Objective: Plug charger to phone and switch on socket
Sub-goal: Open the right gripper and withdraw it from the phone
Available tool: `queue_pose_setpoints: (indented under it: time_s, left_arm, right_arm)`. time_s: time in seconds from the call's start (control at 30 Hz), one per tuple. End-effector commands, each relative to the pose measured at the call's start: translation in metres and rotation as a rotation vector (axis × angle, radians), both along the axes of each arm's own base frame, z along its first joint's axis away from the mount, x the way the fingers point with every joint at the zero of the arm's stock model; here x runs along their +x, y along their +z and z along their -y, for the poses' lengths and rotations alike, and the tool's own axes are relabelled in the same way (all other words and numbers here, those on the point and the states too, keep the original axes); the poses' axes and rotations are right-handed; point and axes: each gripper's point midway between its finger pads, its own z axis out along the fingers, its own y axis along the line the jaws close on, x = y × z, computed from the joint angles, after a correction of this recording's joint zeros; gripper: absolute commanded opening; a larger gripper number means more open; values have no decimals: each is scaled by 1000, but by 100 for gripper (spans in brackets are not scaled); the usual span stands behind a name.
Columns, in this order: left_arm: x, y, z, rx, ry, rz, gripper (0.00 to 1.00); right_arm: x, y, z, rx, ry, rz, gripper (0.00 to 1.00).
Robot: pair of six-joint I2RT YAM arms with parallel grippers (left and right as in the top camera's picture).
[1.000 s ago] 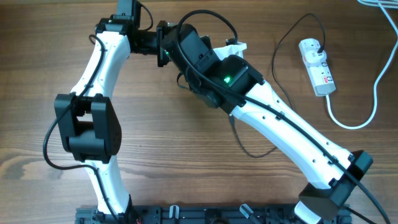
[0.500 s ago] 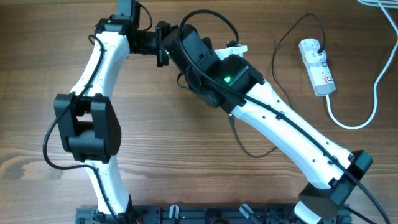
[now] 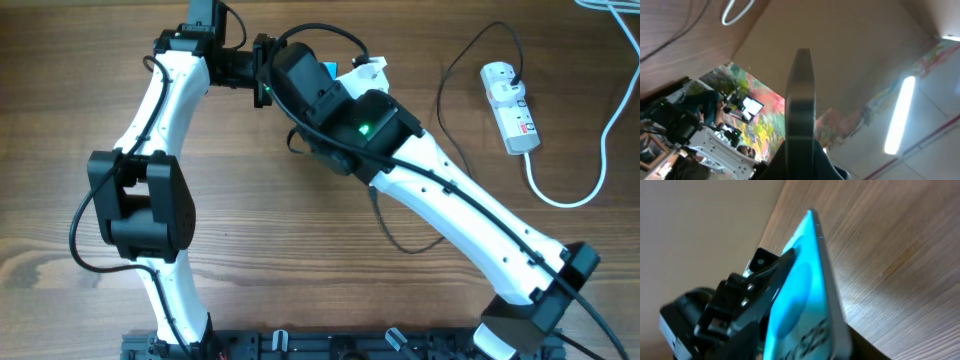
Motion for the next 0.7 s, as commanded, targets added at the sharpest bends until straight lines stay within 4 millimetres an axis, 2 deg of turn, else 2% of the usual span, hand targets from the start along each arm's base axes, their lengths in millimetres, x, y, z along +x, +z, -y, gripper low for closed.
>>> queue_pose_setpoints:
  time_s: [0.0,0.07,0.17,0.2,0.23,0.37,0.5,0.67]
  left_arm:
    - [0,6,0,59,19,74,4]
    - [3,-2,-1,105,36,81,4]
    - [9,-14,-3,177,61,98,4]
    - [10,-17,-4,194,64,118,4]
    - [11,-20,-5,215,68,137,4]
    - [15,-32,-9,285,68,235,4]
    - [16,-38,-12,318,47,339,4]
    - [25,-65,-27,501,51,426,4]
  right_arm:
    - [-10,44,21,-97,115,117,55]
    - [-13,56,29,-128,152,147,58]
    - [-19,76,49,-175,185,188,72]
    - [-21,81,58,-191,189,195,94]
    - [-23,85,67,-214,195,201,100]
    - [-24,87,107,-366,238,186,100]
    - [-28,61,153,-529,254,42,100]
    - [-48,25,189,-597,270,-193,99]
